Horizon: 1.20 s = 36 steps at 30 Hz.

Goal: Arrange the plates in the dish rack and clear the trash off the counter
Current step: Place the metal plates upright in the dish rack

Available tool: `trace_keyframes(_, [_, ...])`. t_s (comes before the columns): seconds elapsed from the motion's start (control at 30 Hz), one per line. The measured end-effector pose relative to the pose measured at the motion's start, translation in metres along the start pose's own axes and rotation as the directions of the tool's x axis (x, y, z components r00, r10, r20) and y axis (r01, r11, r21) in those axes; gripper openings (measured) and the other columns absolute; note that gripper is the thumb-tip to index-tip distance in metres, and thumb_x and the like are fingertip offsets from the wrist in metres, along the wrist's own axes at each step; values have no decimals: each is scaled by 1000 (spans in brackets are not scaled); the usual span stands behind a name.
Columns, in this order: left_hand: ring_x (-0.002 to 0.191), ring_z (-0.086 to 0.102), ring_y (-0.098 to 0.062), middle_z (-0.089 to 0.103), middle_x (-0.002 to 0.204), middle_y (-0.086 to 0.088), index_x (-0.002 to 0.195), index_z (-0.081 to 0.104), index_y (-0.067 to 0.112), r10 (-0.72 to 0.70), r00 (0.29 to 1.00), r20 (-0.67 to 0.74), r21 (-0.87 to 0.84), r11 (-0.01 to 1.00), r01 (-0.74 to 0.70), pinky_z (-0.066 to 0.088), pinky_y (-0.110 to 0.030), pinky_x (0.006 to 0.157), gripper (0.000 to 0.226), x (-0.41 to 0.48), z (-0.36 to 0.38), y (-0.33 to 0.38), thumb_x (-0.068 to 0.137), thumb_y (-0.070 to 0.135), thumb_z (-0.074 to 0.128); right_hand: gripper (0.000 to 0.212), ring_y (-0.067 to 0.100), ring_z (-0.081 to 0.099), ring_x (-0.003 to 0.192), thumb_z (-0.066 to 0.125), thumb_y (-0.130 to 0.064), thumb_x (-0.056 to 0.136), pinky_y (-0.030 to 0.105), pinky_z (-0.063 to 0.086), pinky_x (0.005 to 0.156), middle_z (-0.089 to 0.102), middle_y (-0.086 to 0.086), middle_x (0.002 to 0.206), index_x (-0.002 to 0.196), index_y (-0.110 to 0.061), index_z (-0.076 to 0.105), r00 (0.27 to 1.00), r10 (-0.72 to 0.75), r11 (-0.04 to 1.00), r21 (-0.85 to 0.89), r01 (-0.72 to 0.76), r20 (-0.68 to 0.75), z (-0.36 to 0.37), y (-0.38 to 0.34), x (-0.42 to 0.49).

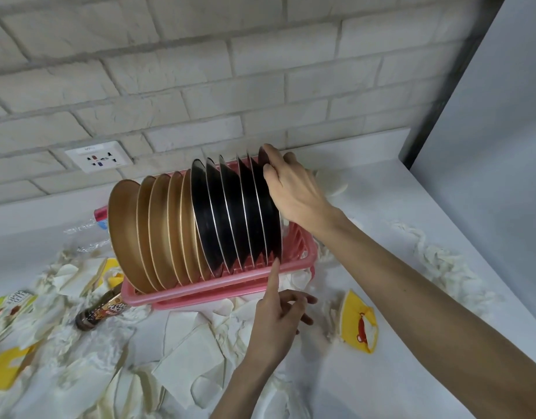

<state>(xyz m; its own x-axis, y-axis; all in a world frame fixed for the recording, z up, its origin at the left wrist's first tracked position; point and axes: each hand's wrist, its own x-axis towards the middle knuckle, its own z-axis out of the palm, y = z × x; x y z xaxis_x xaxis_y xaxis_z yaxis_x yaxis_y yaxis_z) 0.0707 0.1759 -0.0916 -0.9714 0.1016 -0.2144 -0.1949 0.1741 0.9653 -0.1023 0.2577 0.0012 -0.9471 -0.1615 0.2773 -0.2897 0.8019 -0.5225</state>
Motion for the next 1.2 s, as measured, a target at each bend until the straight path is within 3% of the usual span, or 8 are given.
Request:
trace_keyframes(0.17, [71,72,-20,76,94,5,154,-1,42,25,999,20,3,1000,-25,51,-24,57,88,-6,-2,-3,97,-1,50,49,39,62,83,29,-28,102,52,53,79,51,18,126,152,-26,31,1000,-2,998,65,2,-11,-3,2,-3])
trace_keyframes(0.57, [70,72,-18,75,93,6,152,0,45,9,999,46,13,1000,-10,52,-25,59,90,-7,-7,-5,95,-2,52,52,35,48,124,29,-32,104,51,43,100,39,15,146,155,-25,23,998,32,963,264,-47,62,5,4,-9])
trace_keyframes(0.63, [71,72,-18,75,93,5,150,2,49,11,999,43,14,1000,-12,52,-25,60,89,-8,-9,-5,96,-1,53,54,31,35,139,29,-36,105,44,34,112,31,13,155,156,-21,21,995,13,952,303,-42,95,6,6,-13])
trace_keyframes(0.7, [71,72,-18,76,93,4,146,5,52,17,999,37,15,1000,-17,52,-24,60,86,-9,-10,-5,97,1,53,54,22,25,145,27,-42,106,32,25,110,27,6,159,156,-24,20,993,48,936,343,-84,112,4,7,-20])
trace_keyframes(0.83, [71,71,-19,76,92,4,135,35,49,9,1000,21,29,1000,-10,50,-25,60,61,-18,-18,-3,99,4,52,51,13,31,141,23,-48,105,25,23,106,35,0,154,153,-29,27,994,87,915,389,-108,71,-5,11,-45])
trace_keyframes(0.93, [72,71,-19,76,89,3,110,60,28,2,999,35,80,997,-5,50,-27,60,27,-26,-27,0,99,5,51,41,11,41,128,28,-34,106,27,32,108,47,-1,136,140,-19,47,995,95,921,381,-81,-19,-12,17,-68])
trace_keyframes(1.03, [69,71,-21,74,81,-2,93,65,14,25,1000,11,107,994,-26,50,-28,58,19,-37,-38,4,99,3,51,28,14,49,108,37,-22,100,28,40,96,52,-4,108,111,-11,60,990,26,934,358,25,-139,-21,22,-87])
trace_keyframes(1.2, [67,68,-23,70,73,-5,91,66,12,45,996,-72,57,998,-41,48,-27,57,21,-62,-56,12,99,2,50,21,15,48,73,43,-6,97,24,38,66,52,4,77,78,-4,52,982,-103,916,369,155,-158,-35,6,-128])
